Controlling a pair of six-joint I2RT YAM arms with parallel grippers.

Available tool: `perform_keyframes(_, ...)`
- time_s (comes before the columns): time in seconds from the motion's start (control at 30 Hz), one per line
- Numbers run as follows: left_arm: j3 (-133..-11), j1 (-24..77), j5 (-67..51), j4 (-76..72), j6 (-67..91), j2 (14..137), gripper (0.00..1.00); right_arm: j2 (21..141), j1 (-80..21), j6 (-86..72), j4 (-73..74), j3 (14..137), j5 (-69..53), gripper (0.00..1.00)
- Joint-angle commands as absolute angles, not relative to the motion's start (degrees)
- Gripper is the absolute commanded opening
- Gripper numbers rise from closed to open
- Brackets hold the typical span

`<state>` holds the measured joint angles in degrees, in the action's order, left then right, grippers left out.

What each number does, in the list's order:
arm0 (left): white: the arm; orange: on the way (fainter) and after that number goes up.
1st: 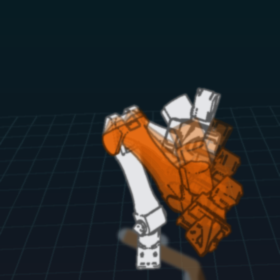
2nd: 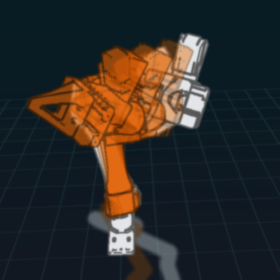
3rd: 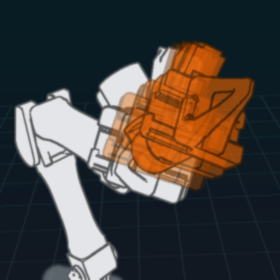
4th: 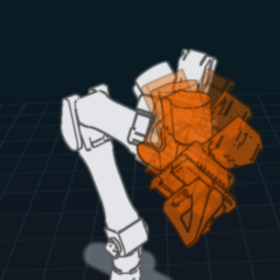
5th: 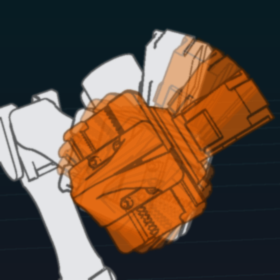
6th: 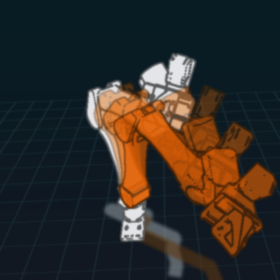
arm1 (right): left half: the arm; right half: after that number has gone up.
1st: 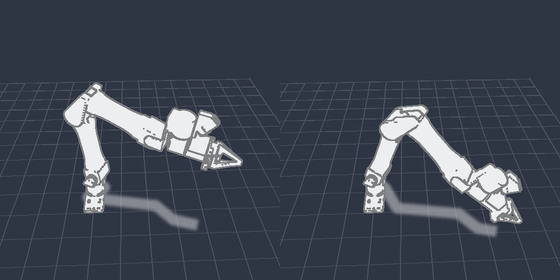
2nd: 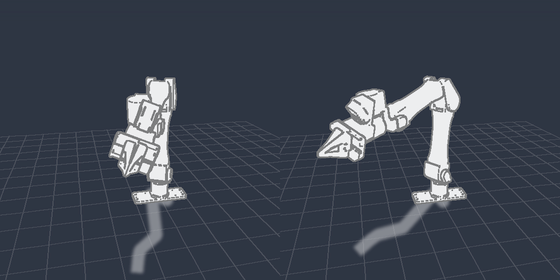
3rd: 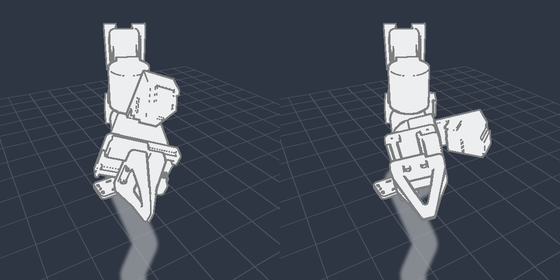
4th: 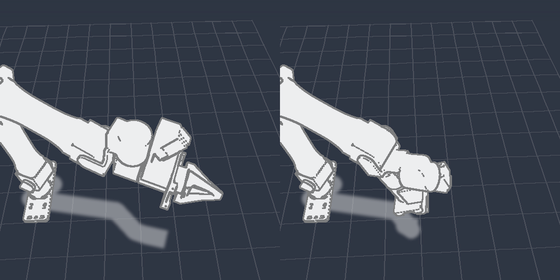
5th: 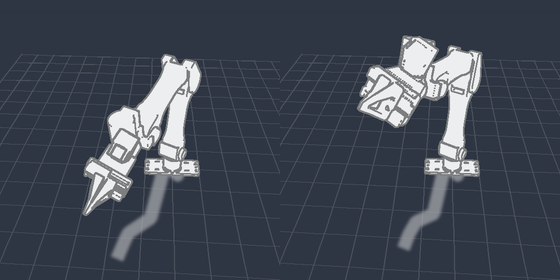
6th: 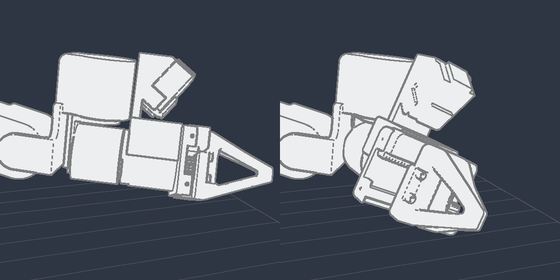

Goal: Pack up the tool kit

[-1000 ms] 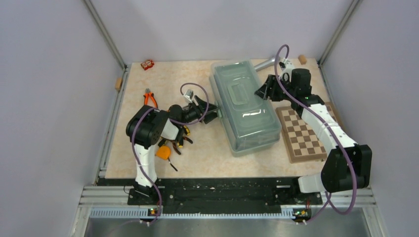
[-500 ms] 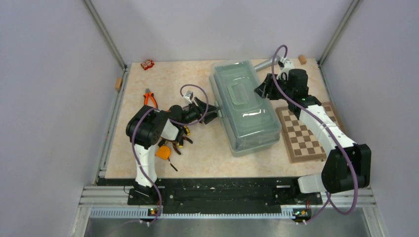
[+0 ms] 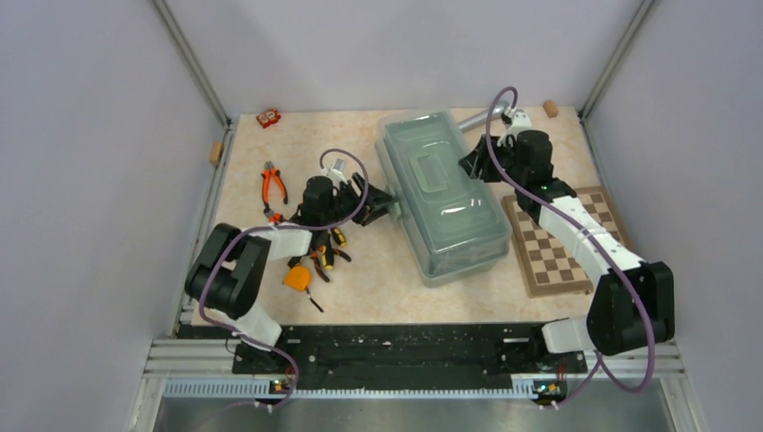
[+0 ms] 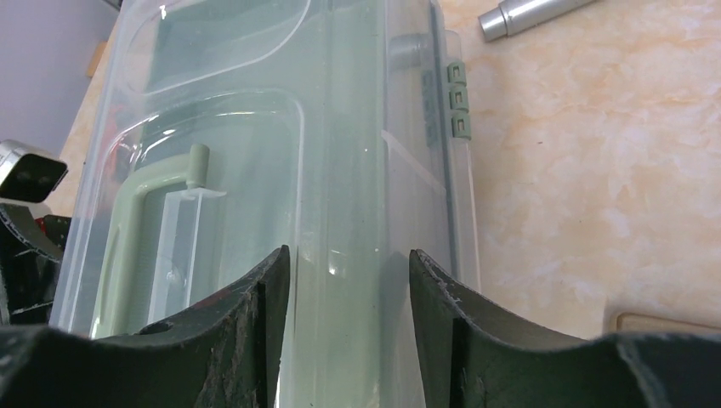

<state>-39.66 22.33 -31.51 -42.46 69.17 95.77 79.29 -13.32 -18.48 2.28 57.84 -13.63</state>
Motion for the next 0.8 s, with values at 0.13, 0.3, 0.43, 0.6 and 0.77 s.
perform_keyframes(0.13,-46.8,23.8,-25.5,-20.3,52.5,84.5,0.08,85.7,-16.6,-16.6,17.9,52.6,-13.0,0.51)
perform_keyframes(0.3,-45.9,23.8,-27.4,-21.1,52.6,83.7,0.19,85.7,-16.6,-16.6,17.8,54.3,-14.8,0.59)
perform_keyframes(0.43,-43.0,23.6,-27.2,-22.4,53.8,83.1,0.34,84.2,-16.5,-16.6,17.9,55.6,-15.2,0.68)
perform_keyframes(0.6,-39.1,23.1,-23.5,-21.2,53.7,78.7,0.72,82.0,-16.5,-16.0,19.0,57.0,-14.1,0.73)
perform_keyframes(0.77,-45.0,23.6,-18.2,-9.0,49.4,77.6,0.84,80.7,-16.5,-14.6,20.0,57.9,-12.3,0.75)
